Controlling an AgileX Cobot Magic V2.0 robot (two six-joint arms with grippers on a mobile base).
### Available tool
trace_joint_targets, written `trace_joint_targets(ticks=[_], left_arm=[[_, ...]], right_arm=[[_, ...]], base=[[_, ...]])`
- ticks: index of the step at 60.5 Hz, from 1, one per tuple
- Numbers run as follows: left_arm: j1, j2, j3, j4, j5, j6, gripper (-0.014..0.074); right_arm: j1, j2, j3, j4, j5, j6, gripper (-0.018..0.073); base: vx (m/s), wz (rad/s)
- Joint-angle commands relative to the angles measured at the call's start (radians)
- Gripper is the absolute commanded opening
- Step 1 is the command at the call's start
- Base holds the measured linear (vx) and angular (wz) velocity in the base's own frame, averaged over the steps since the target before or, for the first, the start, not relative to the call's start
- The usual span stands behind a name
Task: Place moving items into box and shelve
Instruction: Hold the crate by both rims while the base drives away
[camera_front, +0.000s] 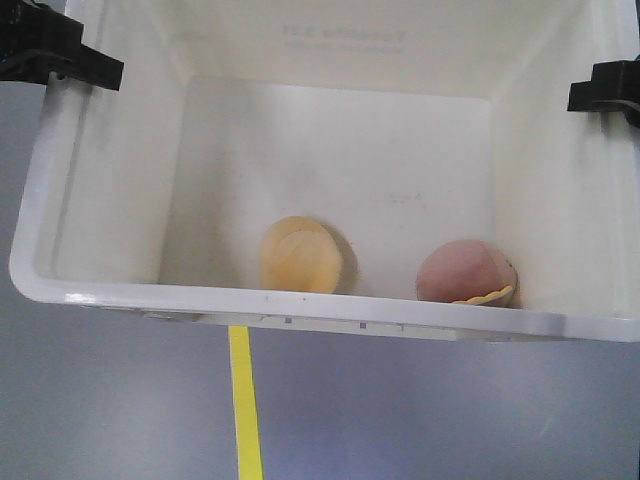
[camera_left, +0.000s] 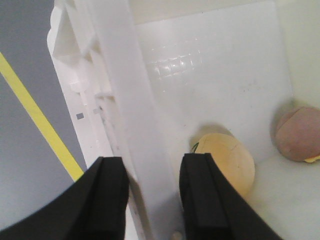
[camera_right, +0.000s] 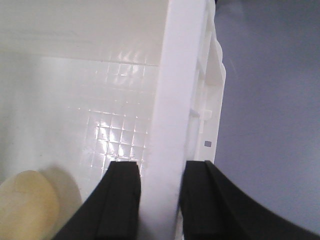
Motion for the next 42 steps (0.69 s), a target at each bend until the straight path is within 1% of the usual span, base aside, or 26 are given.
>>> trace_joint_targets(ticks=[1,21,42], left_arm=[[-0.02,-0.039,-0.046,-0.194,-0.088,0.027,-0.0006],[-0.02,-0.039,-0.046,-0.194,-0.084,0.027,-0.0006],[-0.02,-0.039,-0.046,-0.194,-0.084,0.027,-0.0006]], right_arm=[[0.01,-0.029,-0.045,0.138,-0.128,-0.018,-0.0006],[0.01,-0.029,-0.045,0.138,-0.128,-0.018,-0.0006],[0.01,-0.029,-0.045,0.138,-0.121,-0.018,-0.0006]], base=[[-0.04,0.38],[-0.02,0.3],[0.04,0.15]])
